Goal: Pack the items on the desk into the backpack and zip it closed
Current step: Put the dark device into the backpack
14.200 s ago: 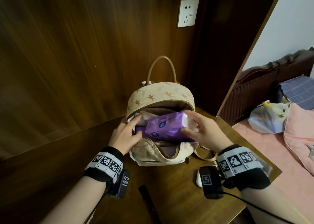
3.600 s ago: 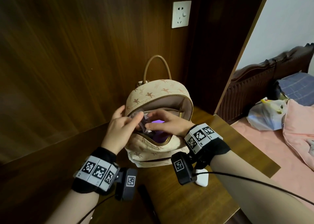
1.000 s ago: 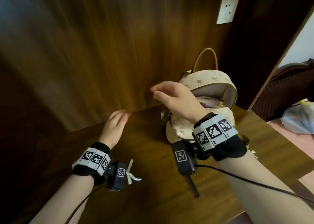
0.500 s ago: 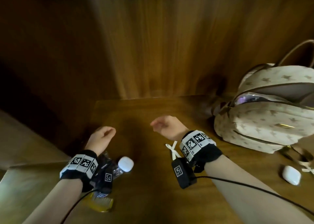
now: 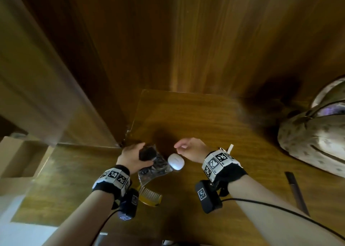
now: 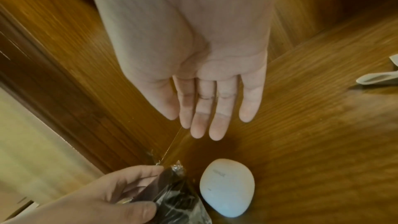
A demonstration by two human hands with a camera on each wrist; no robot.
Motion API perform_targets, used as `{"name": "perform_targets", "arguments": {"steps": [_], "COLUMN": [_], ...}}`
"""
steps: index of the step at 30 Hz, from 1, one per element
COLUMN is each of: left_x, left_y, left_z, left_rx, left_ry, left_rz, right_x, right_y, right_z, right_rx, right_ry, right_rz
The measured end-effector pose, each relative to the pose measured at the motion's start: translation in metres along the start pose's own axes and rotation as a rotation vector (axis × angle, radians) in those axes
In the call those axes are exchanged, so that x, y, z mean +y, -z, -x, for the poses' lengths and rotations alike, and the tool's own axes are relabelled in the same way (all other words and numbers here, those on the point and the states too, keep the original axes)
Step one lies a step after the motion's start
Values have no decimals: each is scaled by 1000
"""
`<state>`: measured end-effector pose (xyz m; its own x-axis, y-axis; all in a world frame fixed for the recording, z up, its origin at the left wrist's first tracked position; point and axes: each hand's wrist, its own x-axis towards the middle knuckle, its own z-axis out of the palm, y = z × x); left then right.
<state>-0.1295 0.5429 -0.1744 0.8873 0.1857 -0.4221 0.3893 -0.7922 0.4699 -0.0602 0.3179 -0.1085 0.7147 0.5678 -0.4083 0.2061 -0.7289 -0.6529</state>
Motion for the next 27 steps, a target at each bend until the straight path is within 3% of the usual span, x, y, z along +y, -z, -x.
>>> {"name": "perform_targets", "arguments": {"steps": [5, 12, 18, 23, 27], "left_x": [4, 39, 89, 146, 194], "left_y": [9, 48, 55, 46, 39], "left_z": [3, 8, 15, 20, 20], "left_rx": [-16, 208, 304, 266, 114], "left_ry": [-86, -211, -338, -423, -494], "left_rz": [-6, 113, 234, 254, 295], "right_x": [-7, -15, -6, 22, 46], "right_y": [-7, -2, 20, 54, 86], "right_z": [-3, 1, 10, 34, 67], "right_rx": [9, 85, 184, 315, 482], "right_ry": [-17, 2, -76, -66, -64], "right_rz": [-8, -73, -247, -248, -276]}}
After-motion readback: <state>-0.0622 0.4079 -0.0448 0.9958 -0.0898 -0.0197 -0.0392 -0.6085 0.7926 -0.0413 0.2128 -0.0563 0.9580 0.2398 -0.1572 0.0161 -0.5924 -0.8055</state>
